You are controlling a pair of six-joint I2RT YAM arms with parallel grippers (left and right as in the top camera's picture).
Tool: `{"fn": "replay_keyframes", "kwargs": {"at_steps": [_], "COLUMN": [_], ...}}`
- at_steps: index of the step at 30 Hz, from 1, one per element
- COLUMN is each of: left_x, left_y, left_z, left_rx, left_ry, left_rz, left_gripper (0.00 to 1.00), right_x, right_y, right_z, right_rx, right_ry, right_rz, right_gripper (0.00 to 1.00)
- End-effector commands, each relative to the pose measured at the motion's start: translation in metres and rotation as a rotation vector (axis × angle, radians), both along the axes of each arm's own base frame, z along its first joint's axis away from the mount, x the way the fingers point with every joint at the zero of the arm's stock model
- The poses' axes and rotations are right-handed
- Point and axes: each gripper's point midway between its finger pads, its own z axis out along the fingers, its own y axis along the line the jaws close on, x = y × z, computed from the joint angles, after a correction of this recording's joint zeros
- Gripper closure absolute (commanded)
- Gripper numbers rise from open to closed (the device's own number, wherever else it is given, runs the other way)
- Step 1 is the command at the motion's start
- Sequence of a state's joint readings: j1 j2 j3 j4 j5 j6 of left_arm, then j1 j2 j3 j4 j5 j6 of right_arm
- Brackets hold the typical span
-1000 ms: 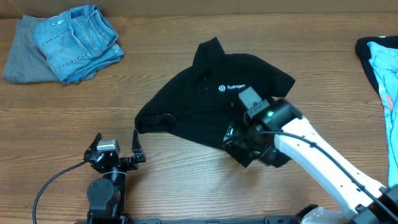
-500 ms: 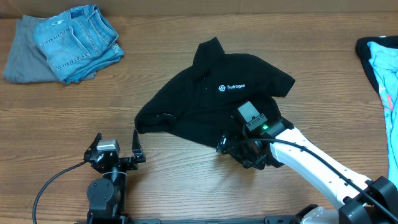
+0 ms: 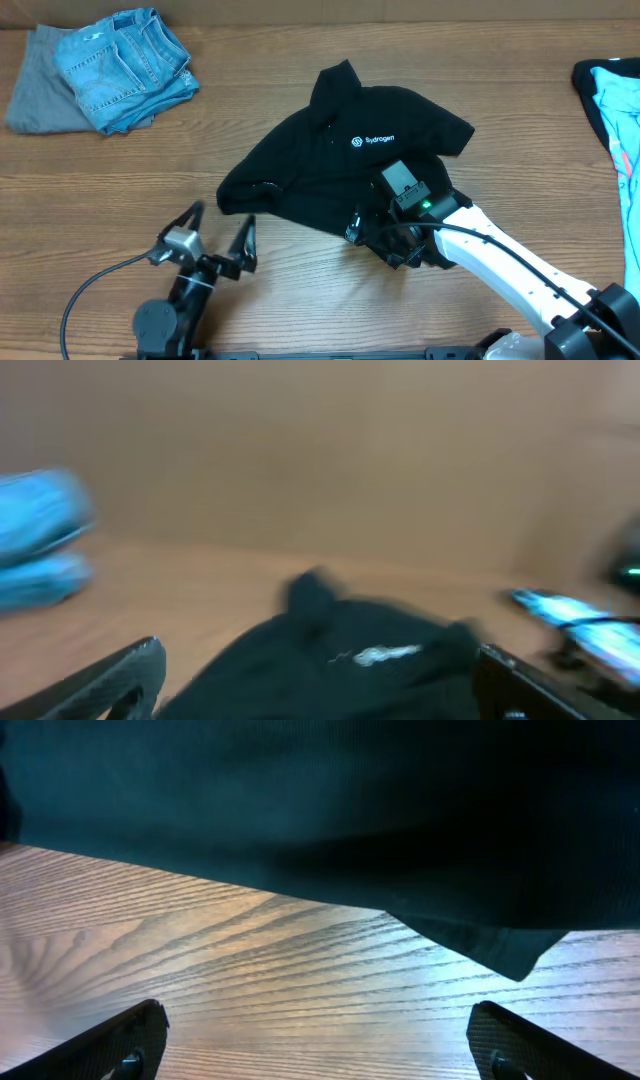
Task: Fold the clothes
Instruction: 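Reach the left gripper to the shirt's left side and grasp it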
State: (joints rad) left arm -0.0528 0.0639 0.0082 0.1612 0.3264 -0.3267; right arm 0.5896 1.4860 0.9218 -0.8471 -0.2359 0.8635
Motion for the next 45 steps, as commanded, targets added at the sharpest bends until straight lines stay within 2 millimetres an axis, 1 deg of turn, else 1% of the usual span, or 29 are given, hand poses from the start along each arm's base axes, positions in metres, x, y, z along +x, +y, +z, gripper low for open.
{"fn": "replay_keyframes", "kwargs": {"at_steps": [1, 4, 6, 8, 10, 12, 15, 17, 21, 24, 25, 28, 32, 35, 39, 41, 43, 45], "left_x": [-0.026, -0.029, -0.028, -0.026, -0.019, -0.007, 0.011, 0.022, 0.039, 0.055, 0.059, 0.065, 0.071, 0.077, 0.09, 0.098, 0.103, 0.108], "left_y": [-0.039, -0.035, -0.035, -0.039, -0.041, -0.039, -0.039, -0.04, -0.034, -0.035, -0.037, -0.039, -0.04, -0.038, -0.037, -0.038, -0.041, -0.044], "left_z": [0.027, 0.051, 0.058, 0.057, 0.052, 0.047, 0.041, 0.033, 0.008, -0.007, -0.015, -0.039, -0.066, -0.079, -0.084, -0.084, -0.087, -0.09], "left_rx": [-0.039, -0.03, 0.017, 0.102, 0.164, 0.209, 0.233, 0.254, 0.344, 0.331, 0.311, 0.265, 0.336, 0.458, 0.688, 0.774, 0.816, 0.822], "left_ry": [-0.08, -0.113, -0.09, -0.029, 0.045, 0.151, 0.328, 0.458, 0.727, 0.856, 0.901, 1.016, 1.101, 1.14, 1.112, 1.077, 1.055, 1.046], "left_rz": [-0.268, -0.242, -0.235, -0.251, -0.259, -0.257, -0.271, -0.292, -0.304, -0.324, -0.332, -0.336, -0.308, -0.225, -0.093, -0.036, -0.017, -0.022], "left_gripper": [0.0, 0.0, 0.0, 0.0, 0.0, 0.0, 0.0, 0.0, 0.0, 0.0, 0.0, 0.0, 0.0, 0.0, 0.0, 0.0, 0.0, 0.0], "right_x": [0.003, 0.006, 0.008, 0.01, 0.013, 0.016, 0.016, 0.015, 0.014, 0.014, 0.014, 0.014, 0.009, 0.009, 0.009, 0.009, 0.009, 0.009], "right_y": [-0.005, -0.008, -0.007, -0.005, -0.004, -0.002, -0.002, -0.002, -0.003, -0.003, -0.003, -0.004, -0.007, -0.007, -0.007, -0.007, -0.007, -0.007], "right_z": [-0.002, -0.002, -0.002, -0.001, -0.001, 0.0, 0.0, 0.0, 0.0, 0.0, 0.0, -0.002, -0.007, -0.008, -0.008, -0.008, -0.008, -0.008], "right_rx": [-0.025, -0.041, -0.04, -0.032, -0.025, -0.017, -0.017, -0.02, -0.022, -0.023, -0.024, -0.026, -0.036, -0.037, -0.035, -0.035, -0.036, -0.037], "right_ry": [-0.021, -0.036, -0.042, -0.053, -0.064, -0.076, -0.075, -0.072, -0.07, -0.071, -0.071, -0.07, -0.056, -0.055, -0.058, -0.058, -0.057, -0.056], "right_rz": [-0.014, -0.019, -0.019, -0.02, -0.02, -0.02, -0.02, -0.02, -0.017, -0.016, -0.017, -0.017, -0.016, -0.017, -0.017, -0.017, -0.017, -0.017], "right_gripper": [0.0, 0.0, 0.0, 0.0, 0.0, 0.0, 0.0, 0.0, 0.0, 0.0, 0.0, 0.0, 0.0, 0.0, 0.0, 0.0, 0.0, 0.0]}}
